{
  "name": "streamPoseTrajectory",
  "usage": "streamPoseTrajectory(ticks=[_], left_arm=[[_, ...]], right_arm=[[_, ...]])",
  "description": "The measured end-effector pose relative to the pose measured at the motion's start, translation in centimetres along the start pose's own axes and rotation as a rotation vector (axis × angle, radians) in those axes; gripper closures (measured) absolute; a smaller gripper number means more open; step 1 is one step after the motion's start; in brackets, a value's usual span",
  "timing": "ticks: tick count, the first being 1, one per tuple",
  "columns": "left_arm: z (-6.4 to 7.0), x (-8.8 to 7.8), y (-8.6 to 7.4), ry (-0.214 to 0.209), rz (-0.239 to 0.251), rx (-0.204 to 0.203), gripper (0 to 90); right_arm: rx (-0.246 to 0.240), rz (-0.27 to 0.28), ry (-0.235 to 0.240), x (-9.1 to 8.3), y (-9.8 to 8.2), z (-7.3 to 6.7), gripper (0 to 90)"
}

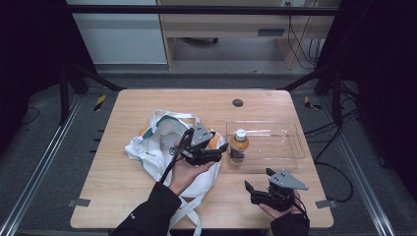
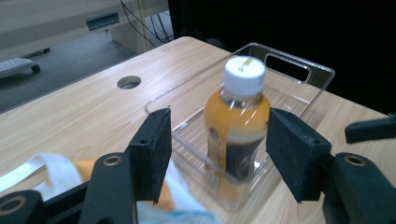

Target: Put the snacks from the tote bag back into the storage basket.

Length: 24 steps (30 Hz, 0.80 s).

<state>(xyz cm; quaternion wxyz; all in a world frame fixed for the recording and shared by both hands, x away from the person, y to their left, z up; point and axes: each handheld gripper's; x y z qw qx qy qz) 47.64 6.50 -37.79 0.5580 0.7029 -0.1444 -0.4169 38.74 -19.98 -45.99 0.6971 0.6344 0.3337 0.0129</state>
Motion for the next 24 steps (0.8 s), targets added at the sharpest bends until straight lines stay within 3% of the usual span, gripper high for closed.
streamPoseTrajectory(ticks=[14, 24], left_arm=[[-2.5, -4.1, -4.2, 0.035, -0.041, -0.012, 36.1], [-4.2, -6.5, -7.2, 0.072, -0.037, -0.036, 31.6]], right_arm=[[0.001, -0.002, -0.004, 0.1, 0.0, 0.1, 13.3], [0.006, -0.001, -0.013, 0.0, 0.0, 0.2, 13.2]])
Point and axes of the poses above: each handheld gripper's, and its own axes: x roughly forward along the jaws, y roughly out of its top, z roughly to its right
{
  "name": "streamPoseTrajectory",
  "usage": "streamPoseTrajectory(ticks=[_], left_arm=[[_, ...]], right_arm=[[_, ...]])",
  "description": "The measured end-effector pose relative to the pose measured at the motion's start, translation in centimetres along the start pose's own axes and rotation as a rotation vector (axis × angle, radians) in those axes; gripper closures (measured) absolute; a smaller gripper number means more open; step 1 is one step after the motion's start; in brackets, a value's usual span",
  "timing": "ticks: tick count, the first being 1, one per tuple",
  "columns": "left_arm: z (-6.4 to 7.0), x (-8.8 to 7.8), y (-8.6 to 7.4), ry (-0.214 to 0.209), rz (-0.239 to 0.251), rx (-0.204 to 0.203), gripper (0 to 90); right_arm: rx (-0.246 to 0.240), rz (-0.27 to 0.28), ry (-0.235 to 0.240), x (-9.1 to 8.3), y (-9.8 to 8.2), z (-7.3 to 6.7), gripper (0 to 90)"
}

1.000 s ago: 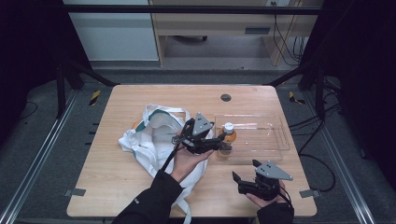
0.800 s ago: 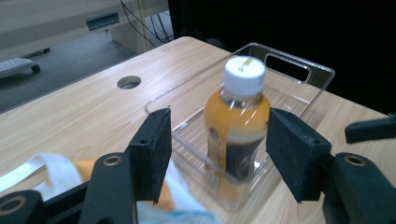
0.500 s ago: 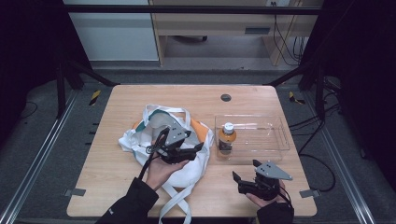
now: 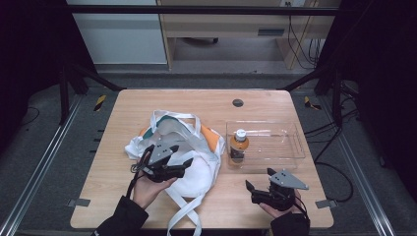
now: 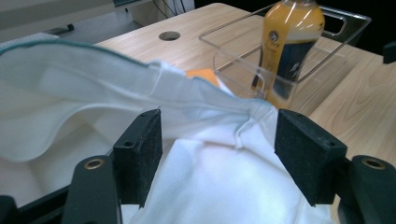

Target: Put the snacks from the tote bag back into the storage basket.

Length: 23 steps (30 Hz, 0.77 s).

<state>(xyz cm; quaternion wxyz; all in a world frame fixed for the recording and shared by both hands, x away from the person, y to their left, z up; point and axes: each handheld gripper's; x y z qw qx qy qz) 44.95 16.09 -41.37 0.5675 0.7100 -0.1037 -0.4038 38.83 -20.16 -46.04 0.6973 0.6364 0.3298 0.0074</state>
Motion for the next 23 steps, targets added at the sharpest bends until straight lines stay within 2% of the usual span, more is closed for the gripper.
streamPoseTrajectory(ticks=[11, 23], left_arm=[[-1.8, -2.0, -3.0, 0.057, -0.017, -0.041, 30.0], [-2.7, -3.8, -4.7, 0.081, -0.026, -0.055, 28.3]], right_arm=[[-0.008, 0.005, 0.002, 0.0, 0.0, 0.0, 13.0], [-0.027, -0.004, -0.002, 0.1, 0.0, -0.1, 13.0]])
Point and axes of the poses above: each handheld gripper's, and its own axes: x roughly forward along the jaws, y roughly out of its top, z roughly to its right
